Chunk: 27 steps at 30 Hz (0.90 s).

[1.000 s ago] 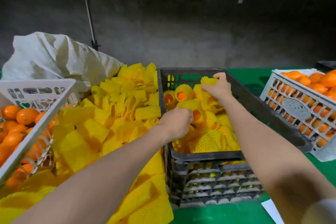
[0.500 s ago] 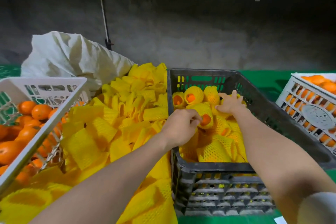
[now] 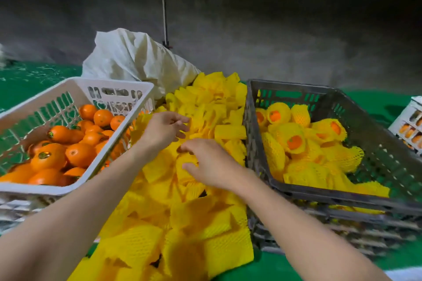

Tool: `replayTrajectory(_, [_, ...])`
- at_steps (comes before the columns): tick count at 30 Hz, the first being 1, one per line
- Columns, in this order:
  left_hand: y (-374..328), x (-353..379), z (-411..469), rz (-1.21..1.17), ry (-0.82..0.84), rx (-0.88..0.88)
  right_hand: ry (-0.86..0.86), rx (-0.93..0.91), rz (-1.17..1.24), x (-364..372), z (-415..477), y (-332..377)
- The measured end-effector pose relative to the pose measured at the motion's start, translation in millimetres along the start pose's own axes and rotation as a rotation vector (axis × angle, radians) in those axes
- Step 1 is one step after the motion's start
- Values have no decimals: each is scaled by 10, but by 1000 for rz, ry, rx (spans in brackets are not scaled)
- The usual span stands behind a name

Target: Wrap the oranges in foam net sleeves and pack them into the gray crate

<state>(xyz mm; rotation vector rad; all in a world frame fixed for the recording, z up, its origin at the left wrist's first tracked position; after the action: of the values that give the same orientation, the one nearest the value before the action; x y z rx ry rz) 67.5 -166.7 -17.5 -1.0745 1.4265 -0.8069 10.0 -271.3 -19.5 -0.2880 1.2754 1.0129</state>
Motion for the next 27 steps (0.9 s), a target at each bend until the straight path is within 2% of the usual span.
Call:
replayTrajectory(2, [227,-195,-73,29,2,-50,445,90,-131,736,-105,-39])
replayTrajectory(3, [321,-266,-122,44,10,-59,602,126,-195,989,-201,-89])
replayTrajectory(4, [397,-325,-172,58,20,-61,688,148,-241,1163,-276,-149])
replayTrajectory(5, [460,-375,-220,69,31,-62,703,167,-262,1242,-310,-202])
replayTrajectory(7, [566,-438,-296,93,69,-64,571,228,-214,1212,-283,-321])
replayTrajectory(9, [650,-463,-357,85,127,-92,321,278,-59,981,-182,-411])
replayTrajectory(12, [689,-436,-444,22,235,-133,-83,307,503,569,-69,-353])
replayTrajectory(15, [678,-387,-530,84,296,-158,-278,289,930,420,0,-147])
replayTrajectory(17, [678,-385,-556,77,297,-142,-322,325,1062,439,33,-46])
replayTrajectory(19, [620,-481,-567,160,167,-41,-330,340,982,445,60,-2])
replayTrajectory(22, [492,-661,-620,369,-56,127,-368,282,522,267,132,57])
replayTrajectory(25, [435,-841,-634,363,-147,183,-455,63,246,107,305,361])
replayTrajectory(27, [454,-959,-613,341,-173,169,-547,11,86,52,404,516])
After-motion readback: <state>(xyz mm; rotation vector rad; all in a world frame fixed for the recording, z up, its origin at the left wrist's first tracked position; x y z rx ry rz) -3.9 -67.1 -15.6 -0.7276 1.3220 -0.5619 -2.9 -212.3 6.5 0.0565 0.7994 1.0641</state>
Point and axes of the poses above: each hand's wrist, its own z-axis towards the middle knuckle, its own x-axis out of the palm, y = z × x, the point moved 7 cm from there along z, towards the middle knuckle, and after that the axes turned 14 degrees about -x, right-handed, at the moved point
